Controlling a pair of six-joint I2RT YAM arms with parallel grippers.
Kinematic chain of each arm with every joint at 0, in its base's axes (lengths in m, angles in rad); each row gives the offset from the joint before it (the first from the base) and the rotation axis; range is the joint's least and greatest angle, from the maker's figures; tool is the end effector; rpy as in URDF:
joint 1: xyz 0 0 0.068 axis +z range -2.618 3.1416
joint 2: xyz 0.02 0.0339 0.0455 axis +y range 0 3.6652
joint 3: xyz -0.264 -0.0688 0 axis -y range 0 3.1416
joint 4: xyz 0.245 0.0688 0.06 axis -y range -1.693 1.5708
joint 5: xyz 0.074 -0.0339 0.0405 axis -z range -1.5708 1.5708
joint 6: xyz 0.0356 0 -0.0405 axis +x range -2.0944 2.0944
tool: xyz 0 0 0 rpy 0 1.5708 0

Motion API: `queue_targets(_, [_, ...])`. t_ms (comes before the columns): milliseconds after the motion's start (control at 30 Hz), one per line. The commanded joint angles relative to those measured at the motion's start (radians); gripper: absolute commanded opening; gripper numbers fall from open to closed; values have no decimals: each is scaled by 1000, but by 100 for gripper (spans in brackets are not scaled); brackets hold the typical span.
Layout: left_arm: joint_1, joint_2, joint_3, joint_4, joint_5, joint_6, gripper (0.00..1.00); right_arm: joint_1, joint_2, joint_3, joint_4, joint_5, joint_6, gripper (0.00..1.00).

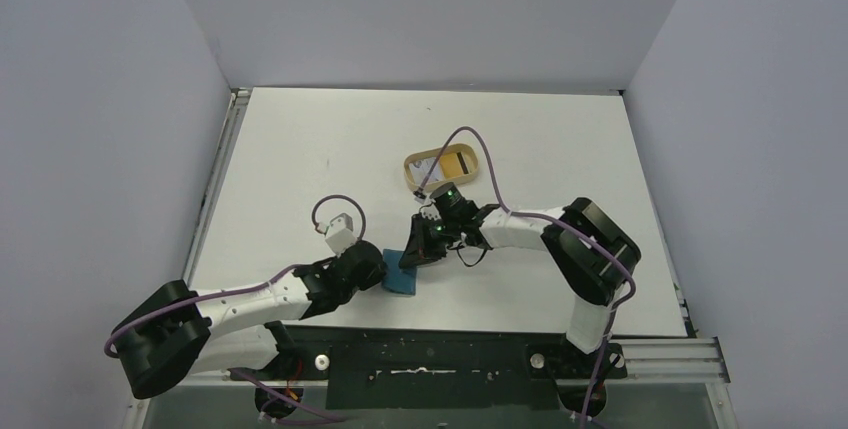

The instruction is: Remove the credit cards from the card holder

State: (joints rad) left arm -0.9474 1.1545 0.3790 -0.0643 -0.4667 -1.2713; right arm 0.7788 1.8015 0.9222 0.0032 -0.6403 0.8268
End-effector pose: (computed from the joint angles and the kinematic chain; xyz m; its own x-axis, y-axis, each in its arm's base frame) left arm 0.1302 -0.1537 0.1475 -0.6535 -0.5528 -0.5170 -0.2531 0.8033 -0.5391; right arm 0.2331 0.2599 0.1413 -0.9850 -0.1432 -0.0958 -0.1635 0.6017 0.7818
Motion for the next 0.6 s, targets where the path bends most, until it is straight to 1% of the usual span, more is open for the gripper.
queue_targets(0, [-7, -9, 29, -23, -17, 10, 0, 6, 14, 60, 54, -72, -17, 0])
queue_targets(167, [-7, -14, 29, -32, -21, 8, 0, 7, 16, 70, 1, -88, -60, 0])
queue_targets(333, [-6, -24, 28, -40, -27, 6, 0, 7, 35, 94, -109, -81, -110, 0])
queue_targets(567, [-7, -23, 28, -47, -27, 3, 0, 17, 66, 123, -142, -85, -119, 0])
